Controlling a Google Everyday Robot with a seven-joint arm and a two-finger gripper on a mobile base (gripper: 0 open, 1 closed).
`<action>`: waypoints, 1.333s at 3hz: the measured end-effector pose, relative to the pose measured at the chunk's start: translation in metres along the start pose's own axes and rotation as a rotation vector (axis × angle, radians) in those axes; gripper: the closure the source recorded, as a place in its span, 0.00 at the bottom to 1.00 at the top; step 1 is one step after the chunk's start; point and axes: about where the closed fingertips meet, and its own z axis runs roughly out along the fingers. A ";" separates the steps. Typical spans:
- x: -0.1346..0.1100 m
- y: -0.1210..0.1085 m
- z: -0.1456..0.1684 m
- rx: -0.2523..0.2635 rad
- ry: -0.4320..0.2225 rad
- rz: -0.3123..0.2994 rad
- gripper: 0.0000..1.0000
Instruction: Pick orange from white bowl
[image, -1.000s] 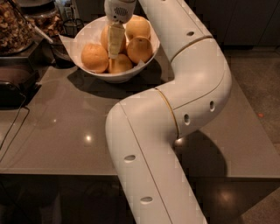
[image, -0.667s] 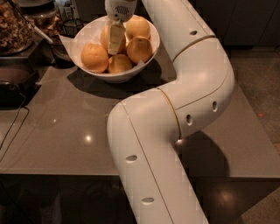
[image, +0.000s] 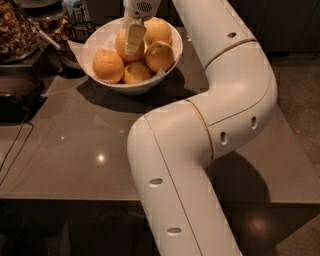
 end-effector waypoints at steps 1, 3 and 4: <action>-0.004 -0.014 -0.001 0.055 -0.073 0.012 1.00; -0.004 -0.014 -0.001 0.055 -0.073 0.012 0.81; -0.004 -0.014 -0.001 0.055 -0.073 0.012 0.58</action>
Offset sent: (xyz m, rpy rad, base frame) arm -0.0014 -0.0045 0.0075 0.0527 -0.0051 0.0017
